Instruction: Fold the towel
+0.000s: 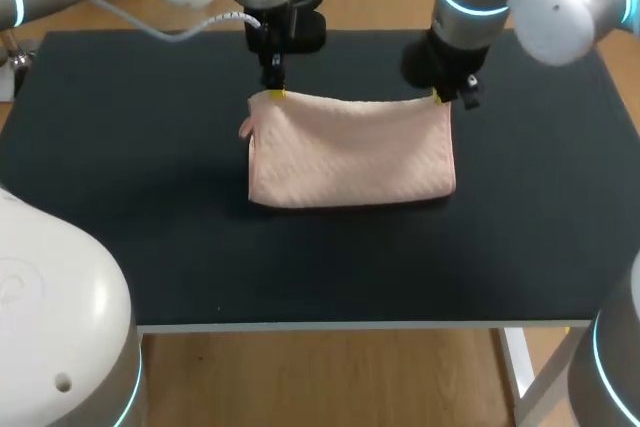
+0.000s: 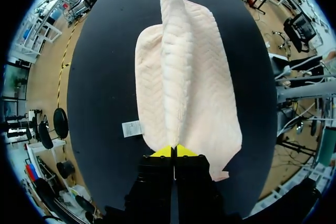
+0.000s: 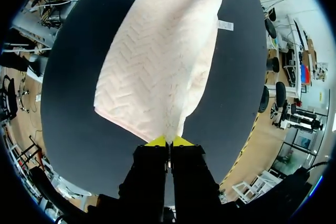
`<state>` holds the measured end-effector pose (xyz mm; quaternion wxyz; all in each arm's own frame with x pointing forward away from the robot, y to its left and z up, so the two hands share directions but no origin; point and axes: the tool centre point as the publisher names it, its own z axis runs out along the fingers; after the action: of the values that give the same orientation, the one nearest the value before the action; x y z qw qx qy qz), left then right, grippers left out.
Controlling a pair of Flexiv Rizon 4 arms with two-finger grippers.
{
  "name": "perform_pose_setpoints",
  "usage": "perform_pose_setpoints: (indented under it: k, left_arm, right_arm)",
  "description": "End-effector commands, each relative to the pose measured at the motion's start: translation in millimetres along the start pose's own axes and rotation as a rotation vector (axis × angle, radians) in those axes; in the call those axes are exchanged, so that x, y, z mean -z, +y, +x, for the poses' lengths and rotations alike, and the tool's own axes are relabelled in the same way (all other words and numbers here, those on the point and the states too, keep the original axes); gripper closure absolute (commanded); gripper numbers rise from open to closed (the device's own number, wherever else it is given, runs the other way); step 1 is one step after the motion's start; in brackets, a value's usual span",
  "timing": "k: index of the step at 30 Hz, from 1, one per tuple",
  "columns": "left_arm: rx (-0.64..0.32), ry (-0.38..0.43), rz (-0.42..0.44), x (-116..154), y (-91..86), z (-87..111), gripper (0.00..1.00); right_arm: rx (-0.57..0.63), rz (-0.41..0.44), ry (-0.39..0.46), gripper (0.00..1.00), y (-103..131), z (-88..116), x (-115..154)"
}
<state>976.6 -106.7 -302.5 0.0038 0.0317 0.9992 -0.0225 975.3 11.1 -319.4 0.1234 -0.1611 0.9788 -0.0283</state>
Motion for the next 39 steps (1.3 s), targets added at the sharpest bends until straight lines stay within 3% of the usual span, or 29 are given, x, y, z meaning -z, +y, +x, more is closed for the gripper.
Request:
perform_pose_setpoints:
  k: [1,2,3,4,8,13,17,21,23,28,33,39]
  left_arm:
    - [-0.009,0.085,-0.024,-6.9,-1.6,-13.9,1.0]
    - [-0.013,0.096,-0.036,-7.7,-0.9,-15.6,0.73]
    - [-0.012,0.094,-0.034,-8.1,-0.1,-17.2,0.07]
    - [-0.014,0.095,-0.028,-8.0,1.2,-18.6,0.0]
    - [-0.002,0.079,-0.009,-1.3,8.1,-22.7,0.0]
    - [-0.013,0.006,0.106,22.9,18.8,-25.0,0.0]
    - [-0.07,-0.08,0.322,49.4,25.6,-21.1,0.0]
    - [-0.036,-0.154,0.589,66.9,37.7,-11.7,0.0]
    - [-0.038,-0.192,0.659,70.8,42.6,-5.7,0.0]
    - [0.013,-0.149,0.706,68.1,50.0,4.7,0.0]
    - [0.078,-0.159,0.781,73.8,57.5,21.3,0.0]
    - [0.095,-0.139,0.797,76.7,61.2,40.7,0.0]
  right_arm:
    - [0.008,0.009,0.022,0.0,0.8,-13.0,-11.3]
    - [0.007,0.008,0.017,0.0,0.3,-13.5,-11.8]
    - [0.006,0.009,0.015,0.0,-0.7,-14.7,-11.7]
    - [0.002,0.012,0.007,0.0,-2.4,-16.6,-10.8]
    - [-0.022,0.017,-0.043,0.0,-9.1,-24.4,-3.9]
    - [-0.008,0.039,-0.129,0.0,-16.2,-39.5,16.7]
    - [0.0,0.047,-0.18,0.0,-19.5,-48.7,33.8]
    - [-0.006,0.042,-0.205,0.0,-20.6,-53.0,45.0]
    - [-0.008,0.039,-0.211,0.0,-20.0,-54.2,48.2]
    - [0.002,0.025,-0.227,0.0,-13.9,-54.9,56.1]
    - [0.002,0.014,-0.236,0.0,-9.8,-53.3,63.5]
    - [0.037,0.005,-0.23,0.0,-7.7,-50.1,69.2]
